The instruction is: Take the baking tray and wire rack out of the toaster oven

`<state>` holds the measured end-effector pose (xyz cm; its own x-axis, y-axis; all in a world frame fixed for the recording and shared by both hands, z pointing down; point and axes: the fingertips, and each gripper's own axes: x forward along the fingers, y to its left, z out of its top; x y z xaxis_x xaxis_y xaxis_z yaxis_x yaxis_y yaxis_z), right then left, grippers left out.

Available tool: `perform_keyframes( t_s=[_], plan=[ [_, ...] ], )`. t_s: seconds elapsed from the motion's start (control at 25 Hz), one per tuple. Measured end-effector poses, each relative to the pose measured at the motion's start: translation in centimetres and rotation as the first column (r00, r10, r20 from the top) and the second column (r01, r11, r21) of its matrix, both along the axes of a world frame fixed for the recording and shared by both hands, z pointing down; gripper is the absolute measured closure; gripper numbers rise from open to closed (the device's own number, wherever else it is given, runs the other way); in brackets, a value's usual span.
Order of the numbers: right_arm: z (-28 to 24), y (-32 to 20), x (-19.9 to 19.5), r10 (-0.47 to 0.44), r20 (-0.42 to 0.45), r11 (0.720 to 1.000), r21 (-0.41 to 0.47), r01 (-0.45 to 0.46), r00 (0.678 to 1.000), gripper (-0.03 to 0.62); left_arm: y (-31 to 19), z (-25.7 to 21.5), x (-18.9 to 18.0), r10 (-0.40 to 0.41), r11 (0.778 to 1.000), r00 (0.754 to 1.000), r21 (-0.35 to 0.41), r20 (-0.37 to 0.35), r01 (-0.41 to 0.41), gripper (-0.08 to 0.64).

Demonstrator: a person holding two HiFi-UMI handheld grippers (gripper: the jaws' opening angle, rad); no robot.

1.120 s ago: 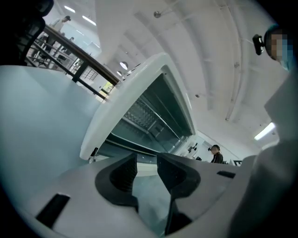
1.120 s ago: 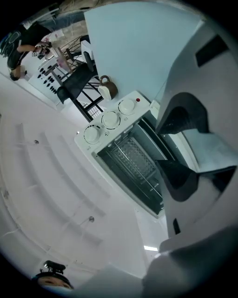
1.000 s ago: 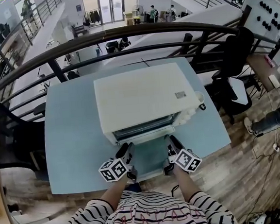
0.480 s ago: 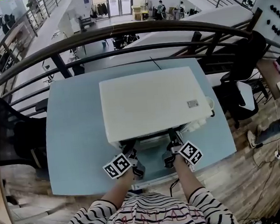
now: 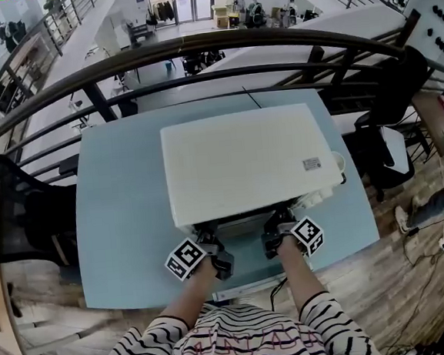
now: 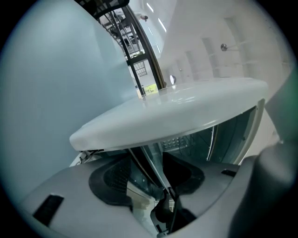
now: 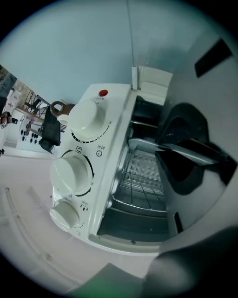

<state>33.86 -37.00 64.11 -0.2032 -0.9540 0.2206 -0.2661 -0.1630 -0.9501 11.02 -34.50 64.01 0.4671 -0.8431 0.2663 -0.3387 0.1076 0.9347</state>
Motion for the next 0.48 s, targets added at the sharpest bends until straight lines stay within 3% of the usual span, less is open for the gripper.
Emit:
perform_keyframes(
  t_s=[0.32, 0.48],
  plan=[
    [0.2, 2.8, 0.4, 0.006, 0.055, 1.0, -0.021, -0.005, 0.998, 0.537, 0.7, 0.7, -0.7, -0.059, 0.997, 0.997, -0.046, -0.053, 0.057, 0.371],
    [0.4, 4.5, 0.7, 0.015, 0.069, 1.0, -0.026, -0.013, 0.998, 0.54, 1.9, 1.0, -0.7, -0.069, 0.996, 0.996, -0.065, -0.056, 0.065, 0.439]
  ],
)
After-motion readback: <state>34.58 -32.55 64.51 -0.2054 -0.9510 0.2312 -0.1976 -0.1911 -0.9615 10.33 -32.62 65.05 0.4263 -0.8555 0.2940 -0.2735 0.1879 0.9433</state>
